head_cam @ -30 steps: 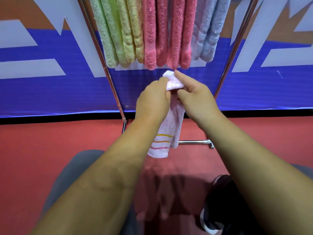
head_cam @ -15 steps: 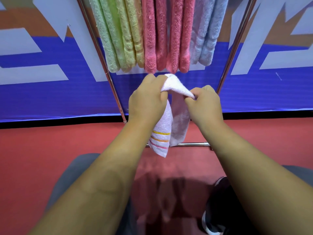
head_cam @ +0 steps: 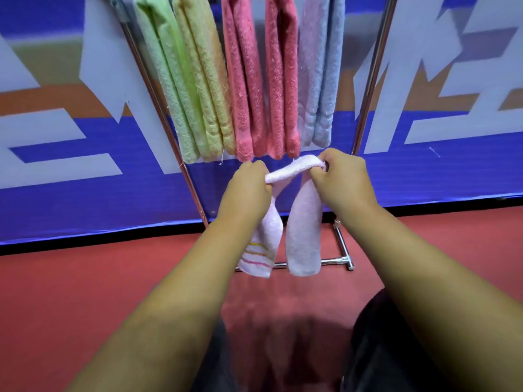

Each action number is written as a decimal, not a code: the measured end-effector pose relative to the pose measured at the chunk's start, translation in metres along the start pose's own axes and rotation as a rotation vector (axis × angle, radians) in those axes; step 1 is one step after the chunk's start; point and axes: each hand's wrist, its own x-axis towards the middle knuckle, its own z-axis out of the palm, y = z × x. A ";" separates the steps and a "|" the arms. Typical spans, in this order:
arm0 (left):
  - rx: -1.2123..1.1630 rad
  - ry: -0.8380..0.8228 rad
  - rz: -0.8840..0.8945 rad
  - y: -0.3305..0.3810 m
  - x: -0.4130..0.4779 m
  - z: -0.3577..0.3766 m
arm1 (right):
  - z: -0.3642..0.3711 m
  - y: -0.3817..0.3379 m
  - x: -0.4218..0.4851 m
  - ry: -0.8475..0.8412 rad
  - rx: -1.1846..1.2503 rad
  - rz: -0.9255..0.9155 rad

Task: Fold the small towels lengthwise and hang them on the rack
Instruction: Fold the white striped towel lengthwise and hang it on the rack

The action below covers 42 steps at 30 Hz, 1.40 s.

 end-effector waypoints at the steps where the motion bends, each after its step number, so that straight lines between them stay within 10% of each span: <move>1: 0.016 -0.013 0.015 0.007 0.003 -0.006 | -0.009 -0.004 0.005 0.013 -0.015 -0.023; 42: 0.164 0.270 0.062 0.256 0.259 -0.150 | -0.217 -0.086 0.272 0.299 -0.359 -0.273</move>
